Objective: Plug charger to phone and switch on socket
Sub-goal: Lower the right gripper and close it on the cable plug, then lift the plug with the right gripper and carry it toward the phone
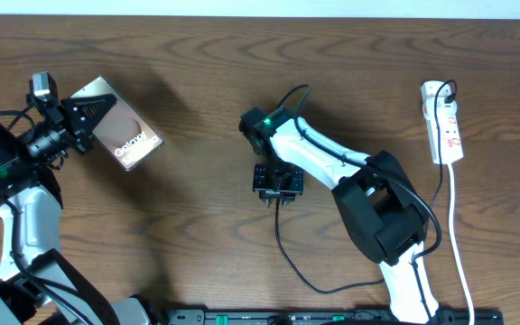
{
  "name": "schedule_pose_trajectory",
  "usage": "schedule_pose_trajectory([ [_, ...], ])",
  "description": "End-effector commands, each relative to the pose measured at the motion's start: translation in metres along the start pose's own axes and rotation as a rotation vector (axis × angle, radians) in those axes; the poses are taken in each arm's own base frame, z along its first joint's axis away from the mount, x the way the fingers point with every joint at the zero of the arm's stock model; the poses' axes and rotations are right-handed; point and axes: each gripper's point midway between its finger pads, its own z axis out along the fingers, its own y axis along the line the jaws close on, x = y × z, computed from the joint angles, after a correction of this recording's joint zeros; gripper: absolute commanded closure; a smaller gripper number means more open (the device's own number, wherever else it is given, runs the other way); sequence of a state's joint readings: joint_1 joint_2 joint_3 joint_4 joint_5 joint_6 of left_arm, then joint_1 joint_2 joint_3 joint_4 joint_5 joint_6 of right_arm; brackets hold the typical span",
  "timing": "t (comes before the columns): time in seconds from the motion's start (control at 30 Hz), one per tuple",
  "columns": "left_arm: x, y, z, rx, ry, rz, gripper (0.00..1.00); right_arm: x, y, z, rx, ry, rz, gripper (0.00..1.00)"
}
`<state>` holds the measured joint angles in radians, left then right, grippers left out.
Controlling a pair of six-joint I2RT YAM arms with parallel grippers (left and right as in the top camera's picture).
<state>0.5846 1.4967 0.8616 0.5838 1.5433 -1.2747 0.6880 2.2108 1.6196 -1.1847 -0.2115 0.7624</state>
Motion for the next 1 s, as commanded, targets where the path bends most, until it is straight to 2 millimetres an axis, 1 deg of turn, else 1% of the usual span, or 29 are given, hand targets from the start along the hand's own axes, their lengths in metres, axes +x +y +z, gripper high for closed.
schedule_pose_trajectory([
  [0.0, 0.0023, -0.0032, -0.0011, 0.006, 0.019, 0.028, 0.93, 0.002, -0.0025, 0.0022, 0.011, 0.008, 0.009, 0.69],
  [0.7, 0.0023, -0.0032, -0.0011, 0.006, 0.019, 0.028, 0.93, 0.0064, 0.0006, 0.0032, 0.012, 0.013, 0.035, 0.7],
  [0.83, 0.0023, -0.0032, -0.0011, 0.006, 0.019, 0.028, 0.93, 0.0063, 0.0005, 0.0031, 0.012, 0.013, 0.036, 0.79],
  [0.97, 0.0024, -0.0032, -0.0011, 0.006, 0.019, 0.028, 0.93, 0.0064, 0.0006, 0.0032, 0.012, 0.013, 0.035, 0.82],
])
